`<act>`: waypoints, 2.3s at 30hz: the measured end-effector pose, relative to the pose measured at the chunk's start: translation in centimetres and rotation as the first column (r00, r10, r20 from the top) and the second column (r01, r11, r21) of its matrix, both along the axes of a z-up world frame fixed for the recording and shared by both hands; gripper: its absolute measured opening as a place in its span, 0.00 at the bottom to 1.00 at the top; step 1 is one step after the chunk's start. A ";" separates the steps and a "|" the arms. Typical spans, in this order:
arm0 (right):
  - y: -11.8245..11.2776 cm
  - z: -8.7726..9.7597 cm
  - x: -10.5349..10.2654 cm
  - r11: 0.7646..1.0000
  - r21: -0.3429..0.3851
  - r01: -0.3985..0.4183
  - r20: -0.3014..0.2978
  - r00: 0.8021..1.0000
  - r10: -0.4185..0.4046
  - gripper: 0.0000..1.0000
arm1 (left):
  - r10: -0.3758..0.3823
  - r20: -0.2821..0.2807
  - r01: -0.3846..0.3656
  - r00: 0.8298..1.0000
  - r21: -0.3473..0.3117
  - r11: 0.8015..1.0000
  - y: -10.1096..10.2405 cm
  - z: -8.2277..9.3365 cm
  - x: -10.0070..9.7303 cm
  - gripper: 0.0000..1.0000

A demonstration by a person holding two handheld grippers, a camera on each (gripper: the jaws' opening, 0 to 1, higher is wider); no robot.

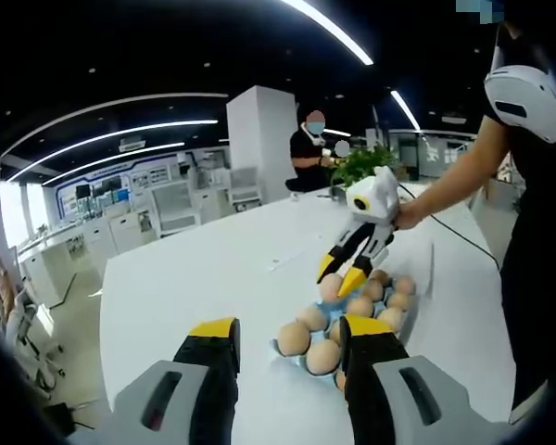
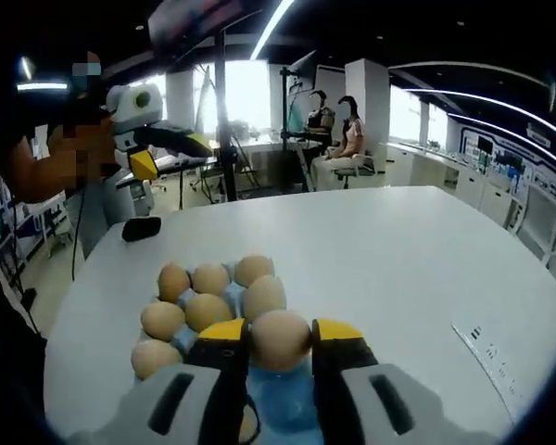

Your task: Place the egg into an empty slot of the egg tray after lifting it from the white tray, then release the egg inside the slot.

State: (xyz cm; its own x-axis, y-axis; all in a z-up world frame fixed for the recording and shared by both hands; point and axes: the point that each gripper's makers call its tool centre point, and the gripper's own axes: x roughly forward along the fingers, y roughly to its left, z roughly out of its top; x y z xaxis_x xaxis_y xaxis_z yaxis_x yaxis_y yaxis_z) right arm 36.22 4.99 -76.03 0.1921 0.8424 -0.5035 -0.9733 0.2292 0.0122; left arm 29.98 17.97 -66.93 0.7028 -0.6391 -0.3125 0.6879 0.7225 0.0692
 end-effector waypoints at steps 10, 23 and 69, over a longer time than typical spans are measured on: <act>0.4 -1.2 0.0 1.000 -0.012 0.003 -0.027 1.000 -0.003 0.26 | -0.001 0.000 0.001 1.000 -0.002 1.000 -0.1 0.0 0.1 0.43; 0.3 -2.0 0.2 1.000 -0.024 0.013 -0.058 0.998 -0.014 0.27 | -0.004 0.003 0.004 1.000 -0.002 1.000 -0.4 0.0 0.3 0.43; -7.6 1.5 0.2 0.986 0.091 0.137 0.032 0.990 -0.140 0.32 | 0.001 0.010 -0.001 1.000 0.001 1.000 -0.4 0.6 0.2 0.43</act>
State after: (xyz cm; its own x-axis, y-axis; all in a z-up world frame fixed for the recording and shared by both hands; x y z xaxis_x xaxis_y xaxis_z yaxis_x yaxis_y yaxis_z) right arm 36.41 -2.64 -74.56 0.3278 0.8472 -0.4182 -0.9323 0.3616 0.0016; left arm 30.13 17.55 -66.35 0.7065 -0.6381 -0.3060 0.6863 0.7233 0.0763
